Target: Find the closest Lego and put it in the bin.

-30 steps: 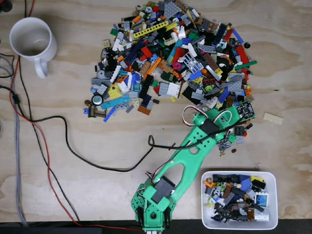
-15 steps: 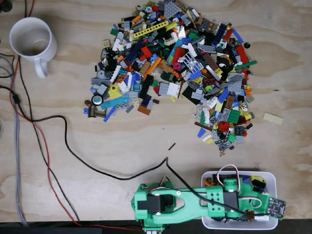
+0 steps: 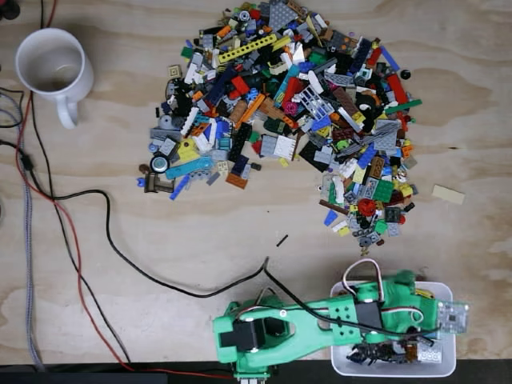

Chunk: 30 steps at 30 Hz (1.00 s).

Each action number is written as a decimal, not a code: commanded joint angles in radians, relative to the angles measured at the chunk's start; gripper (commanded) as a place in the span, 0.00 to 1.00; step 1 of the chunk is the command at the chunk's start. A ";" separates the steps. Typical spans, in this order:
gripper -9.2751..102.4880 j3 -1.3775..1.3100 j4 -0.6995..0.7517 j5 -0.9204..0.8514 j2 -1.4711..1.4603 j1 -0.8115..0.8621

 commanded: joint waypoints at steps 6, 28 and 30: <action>0.30 -0.034 -0.054 -0.034 0.086 -0.618; 0.30 0.264 -0.236 0.051 0.160 -1.183; 0.30 0.259 -0.239 0.051 0.141 -1.190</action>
